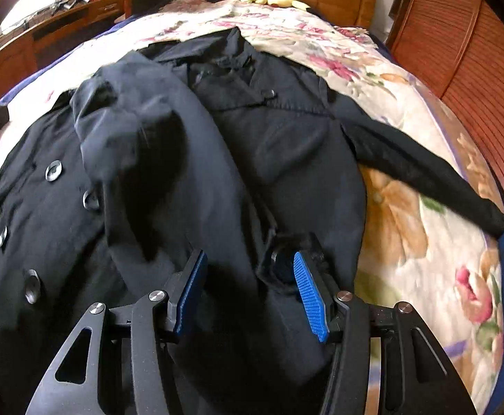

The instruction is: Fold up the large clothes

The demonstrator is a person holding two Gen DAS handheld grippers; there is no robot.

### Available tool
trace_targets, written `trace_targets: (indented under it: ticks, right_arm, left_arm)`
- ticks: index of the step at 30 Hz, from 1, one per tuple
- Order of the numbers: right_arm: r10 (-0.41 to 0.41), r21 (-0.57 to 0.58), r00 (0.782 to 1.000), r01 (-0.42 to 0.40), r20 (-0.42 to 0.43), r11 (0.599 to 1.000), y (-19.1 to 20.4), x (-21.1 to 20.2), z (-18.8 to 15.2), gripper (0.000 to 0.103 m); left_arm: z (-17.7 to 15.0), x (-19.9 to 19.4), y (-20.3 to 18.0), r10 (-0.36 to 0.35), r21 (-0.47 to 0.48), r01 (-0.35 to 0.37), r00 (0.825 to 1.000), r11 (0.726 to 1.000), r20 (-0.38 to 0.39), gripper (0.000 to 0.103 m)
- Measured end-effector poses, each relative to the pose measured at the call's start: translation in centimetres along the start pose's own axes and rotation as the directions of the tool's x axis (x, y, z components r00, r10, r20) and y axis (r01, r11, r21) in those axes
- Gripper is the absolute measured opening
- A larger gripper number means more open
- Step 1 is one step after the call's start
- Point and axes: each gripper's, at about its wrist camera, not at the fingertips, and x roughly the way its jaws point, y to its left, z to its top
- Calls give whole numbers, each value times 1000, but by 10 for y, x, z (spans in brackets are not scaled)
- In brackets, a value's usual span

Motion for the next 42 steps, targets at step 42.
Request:
trace_targets:
  ticks: [42]
  right_arm:
    - [286, 27, 957, -288, 51, 957, 60, 31, 44, 42]
  left_arm:
    - [-23, 52, -7, 6, 15, -4, 995, 1000, -98, 32]
